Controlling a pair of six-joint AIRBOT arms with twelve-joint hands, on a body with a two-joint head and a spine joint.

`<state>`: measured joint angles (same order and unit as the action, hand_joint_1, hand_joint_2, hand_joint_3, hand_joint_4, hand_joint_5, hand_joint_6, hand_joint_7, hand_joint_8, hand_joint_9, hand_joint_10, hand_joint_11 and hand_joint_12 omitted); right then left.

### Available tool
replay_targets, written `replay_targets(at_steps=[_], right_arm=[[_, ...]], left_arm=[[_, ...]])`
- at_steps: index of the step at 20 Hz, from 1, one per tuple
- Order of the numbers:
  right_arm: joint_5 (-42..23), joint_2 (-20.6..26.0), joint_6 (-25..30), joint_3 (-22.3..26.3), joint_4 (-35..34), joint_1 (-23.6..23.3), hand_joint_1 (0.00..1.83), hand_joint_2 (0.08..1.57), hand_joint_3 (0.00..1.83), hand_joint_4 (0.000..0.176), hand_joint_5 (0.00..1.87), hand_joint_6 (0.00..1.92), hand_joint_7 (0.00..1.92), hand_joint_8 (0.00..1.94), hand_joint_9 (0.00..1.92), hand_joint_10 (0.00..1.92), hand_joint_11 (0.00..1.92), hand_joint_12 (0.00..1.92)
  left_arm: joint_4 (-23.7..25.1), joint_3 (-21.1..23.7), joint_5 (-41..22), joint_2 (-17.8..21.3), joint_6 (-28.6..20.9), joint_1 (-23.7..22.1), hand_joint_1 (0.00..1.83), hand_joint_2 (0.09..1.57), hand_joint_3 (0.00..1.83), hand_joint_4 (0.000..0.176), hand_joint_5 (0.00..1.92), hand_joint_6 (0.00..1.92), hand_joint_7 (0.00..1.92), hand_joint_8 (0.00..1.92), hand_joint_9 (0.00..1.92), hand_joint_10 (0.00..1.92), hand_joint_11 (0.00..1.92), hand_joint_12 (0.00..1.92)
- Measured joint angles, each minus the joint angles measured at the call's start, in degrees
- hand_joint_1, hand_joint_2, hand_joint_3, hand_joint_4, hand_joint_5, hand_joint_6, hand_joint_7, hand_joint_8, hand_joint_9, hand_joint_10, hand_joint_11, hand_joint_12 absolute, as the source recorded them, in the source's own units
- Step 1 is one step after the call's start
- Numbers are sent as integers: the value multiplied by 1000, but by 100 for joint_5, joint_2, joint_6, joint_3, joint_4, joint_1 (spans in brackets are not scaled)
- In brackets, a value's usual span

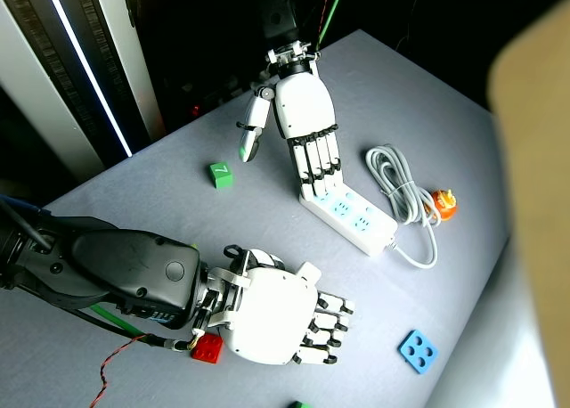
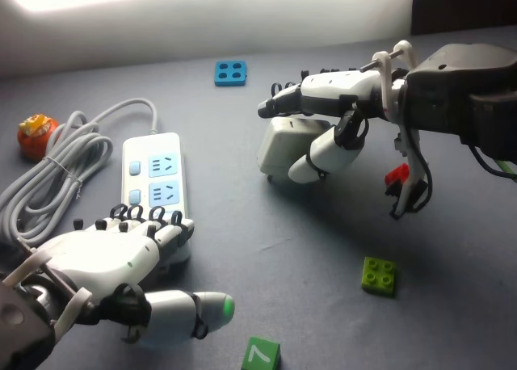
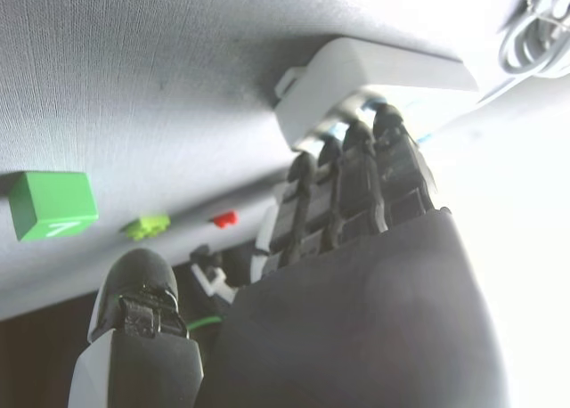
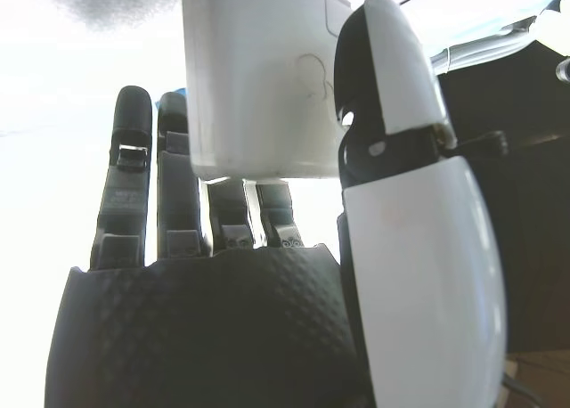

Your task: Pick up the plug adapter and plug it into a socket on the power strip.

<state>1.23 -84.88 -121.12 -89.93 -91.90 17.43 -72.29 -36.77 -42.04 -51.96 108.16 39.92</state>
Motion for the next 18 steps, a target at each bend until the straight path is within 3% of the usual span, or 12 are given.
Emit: replay_targets(at_steps=[6,11,16,17,18], right_arm=[[15,-7,0,0,0,2,1079,1118,6,0,469,6,529,9,490,17,59,963],[9,-20,0,0,0,0,1117,1126,0,0,714,4,805,4,789,15,378,849],[15,-24,0,0,0,0,1103,1159,1,0,769,7,864,6,881,20,488,860],[17,-24,0,0,0,0,1139,1152,0,0,883,856,1003,0,1017,14,683,746],[17,-24,0,0,0,0,1224,1129,2,0,831,1147,1078,843,1139,17,799,742]], left_arm=[[-103,-140,90,0,50,-131,0,1149,0,0,9,3,31,6,33,6,14,7],[-157,-144,92,11,66,-201,0,1143,0,0,3,1,29,3,33,6,14,6],[-153,-177,286,118,131,-243,0,1154,2,0,0,0,24,0,30,3,1,2],[-153,-173,310,118,129,-240,0,1150,0,0,0,0,11,0,23,0,2,2],[-125,-173,323,118,131,-205,0,1149,0,0,0,0,16,3,31,4,18,9]])
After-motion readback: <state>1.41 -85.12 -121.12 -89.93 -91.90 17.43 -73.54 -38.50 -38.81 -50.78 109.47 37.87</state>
